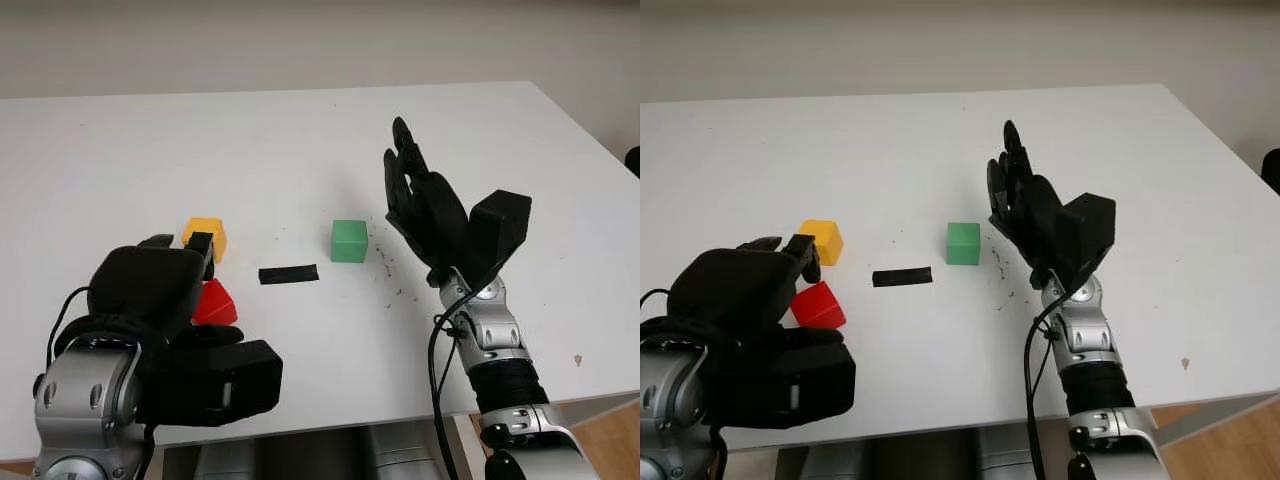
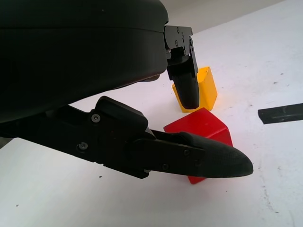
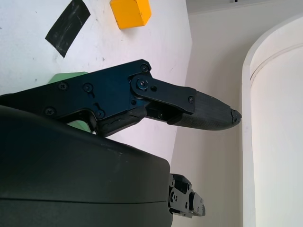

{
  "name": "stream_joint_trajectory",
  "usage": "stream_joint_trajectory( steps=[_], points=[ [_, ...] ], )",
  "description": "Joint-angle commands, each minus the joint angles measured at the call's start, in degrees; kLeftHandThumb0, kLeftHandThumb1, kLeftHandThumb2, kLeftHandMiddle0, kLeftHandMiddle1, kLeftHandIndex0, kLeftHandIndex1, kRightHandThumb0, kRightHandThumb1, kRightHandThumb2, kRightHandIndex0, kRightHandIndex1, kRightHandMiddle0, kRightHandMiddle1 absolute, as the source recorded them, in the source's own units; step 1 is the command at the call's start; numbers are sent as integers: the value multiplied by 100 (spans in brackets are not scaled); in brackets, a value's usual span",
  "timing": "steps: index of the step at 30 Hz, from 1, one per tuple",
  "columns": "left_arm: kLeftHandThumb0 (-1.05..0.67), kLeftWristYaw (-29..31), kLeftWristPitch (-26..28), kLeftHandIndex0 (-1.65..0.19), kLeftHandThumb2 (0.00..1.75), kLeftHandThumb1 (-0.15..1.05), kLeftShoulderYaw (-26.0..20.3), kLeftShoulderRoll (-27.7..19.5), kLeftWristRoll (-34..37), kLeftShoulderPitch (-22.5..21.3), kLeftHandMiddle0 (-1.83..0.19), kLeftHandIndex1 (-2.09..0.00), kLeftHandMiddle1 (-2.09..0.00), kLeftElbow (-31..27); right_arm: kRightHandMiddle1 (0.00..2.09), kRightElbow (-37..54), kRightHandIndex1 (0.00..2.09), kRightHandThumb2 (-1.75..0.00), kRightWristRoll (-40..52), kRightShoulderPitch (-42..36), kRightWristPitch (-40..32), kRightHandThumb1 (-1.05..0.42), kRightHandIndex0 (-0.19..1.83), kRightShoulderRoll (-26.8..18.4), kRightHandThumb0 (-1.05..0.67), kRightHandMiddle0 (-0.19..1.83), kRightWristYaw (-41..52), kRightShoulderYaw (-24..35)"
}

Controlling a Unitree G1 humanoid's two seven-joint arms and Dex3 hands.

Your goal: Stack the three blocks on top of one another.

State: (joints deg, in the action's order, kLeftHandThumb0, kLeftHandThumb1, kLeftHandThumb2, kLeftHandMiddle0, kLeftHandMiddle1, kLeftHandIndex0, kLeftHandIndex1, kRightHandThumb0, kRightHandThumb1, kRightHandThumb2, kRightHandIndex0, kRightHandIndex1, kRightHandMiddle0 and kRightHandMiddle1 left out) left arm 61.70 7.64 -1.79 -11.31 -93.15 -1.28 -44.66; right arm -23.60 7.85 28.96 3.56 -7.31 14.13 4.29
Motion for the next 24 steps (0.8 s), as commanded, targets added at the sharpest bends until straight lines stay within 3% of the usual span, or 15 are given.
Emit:
stream_joint_trajectory(
  steps=[1, 15, 21, 24],
  points=[
    [-94, -30, 6, 10, 26, 105, 3, 41, -49, 29, -15, -126, -5, 22, 0, 167, 0, -69, 12, -16, -23, -105, -19, -16, -71, -19, -4, 15],
    [-91, -540, 5, 6, 26, 105, 112, 158, -734, 82, -19, -122, -6, 271, 0, 139, 0, -68, -15, -24, 9, -105, -19, -3, -74, -19, 6, 16],
    [-90, -351, -9, 9, 27, 105, 114, 192, -611, 56, -19, -143, -5, 304, 0, 149, 0, -68, -6, -39, 6, -105, -19, -15, -74, -19, 15, 23],
    [-90, -237, -32, 3, 30, 105, 107, 169, -513, 29, -16, -125, -5, 344, 0, 138, 0, -69, -1, -46, 35, -105, -19, -34, -73, -19, 58, 29]
  ],
)
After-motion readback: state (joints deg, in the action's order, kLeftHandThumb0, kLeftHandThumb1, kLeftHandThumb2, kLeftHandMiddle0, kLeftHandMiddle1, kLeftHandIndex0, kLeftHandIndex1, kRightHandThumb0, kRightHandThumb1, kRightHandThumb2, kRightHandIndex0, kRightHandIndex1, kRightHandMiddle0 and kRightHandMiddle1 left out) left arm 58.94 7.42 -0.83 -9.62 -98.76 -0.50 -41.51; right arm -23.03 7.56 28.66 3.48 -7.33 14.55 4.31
